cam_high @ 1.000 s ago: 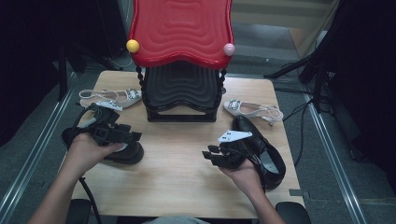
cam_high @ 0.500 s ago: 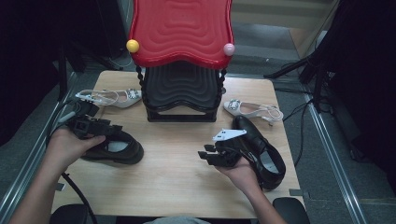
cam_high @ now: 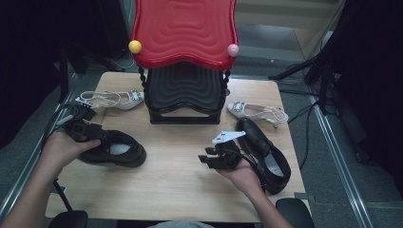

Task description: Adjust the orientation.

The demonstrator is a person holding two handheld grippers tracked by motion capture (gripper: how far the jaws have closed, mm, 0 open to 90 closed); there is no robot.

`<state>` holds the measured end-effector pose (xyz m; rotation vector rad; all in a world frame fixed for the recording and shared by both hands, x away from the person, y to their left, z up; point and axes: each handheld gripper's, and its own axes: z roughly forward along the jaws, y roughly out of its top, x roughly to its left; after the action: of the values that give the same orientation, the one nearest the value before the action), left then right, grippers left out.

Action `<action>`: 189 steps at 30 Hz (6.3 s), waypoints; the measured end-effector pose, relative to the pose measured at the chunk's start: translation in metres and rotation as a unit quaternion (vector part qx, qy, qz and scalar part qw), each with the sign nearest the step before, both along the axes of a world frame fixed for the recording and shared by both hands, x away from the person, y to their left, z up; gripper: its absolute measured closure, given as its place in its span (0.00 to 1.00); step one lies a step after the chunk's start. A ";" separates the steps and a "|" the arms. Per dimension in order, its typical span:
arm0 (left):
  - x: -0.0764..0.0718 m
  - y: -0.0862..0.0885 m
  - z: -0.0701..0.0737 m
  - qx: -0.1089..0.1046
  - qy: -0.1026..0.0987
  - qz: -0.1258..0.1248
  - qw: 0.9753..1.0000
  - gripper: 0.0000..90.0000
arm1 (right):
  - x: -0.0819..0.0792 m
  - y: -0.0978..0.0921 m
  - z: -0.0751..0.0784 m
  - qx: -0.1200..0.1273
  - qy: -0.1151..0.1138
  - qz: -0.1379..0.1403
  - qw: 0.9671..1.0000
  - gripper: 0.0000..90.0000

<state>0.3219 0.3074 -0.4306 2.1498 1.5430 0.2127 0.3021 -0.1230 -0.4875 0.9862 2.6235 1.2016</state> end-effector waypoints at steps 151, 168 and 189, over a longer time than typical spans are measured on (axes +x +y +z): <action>-0.060 -0.127 -0.072 -0.138 -0.060 -0.109 0.983 1.00 | 0.003 0.009 -0.006 0.026 0.069 0.002 0.997 1.00; -0.027 -0.146 -0.072 -0.150 -0.041 -0.136 0.978 1.00 | -0.011 -0.006 -0.004 0.032 0.075 -0.029 0.996 0.99; 0.004 -0.155 -0.073 -0.153 -0.043 -0.148 0.976 1.00 | -0.015 -0.005 -0.002 0.032 0.083 -0.047 0.995 0.97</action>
<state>0.3262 0.1521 -0.5031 2.0578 1.1069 -0.0314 0.2869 -0.1283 -0.4898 1.2573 2.6393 1.2397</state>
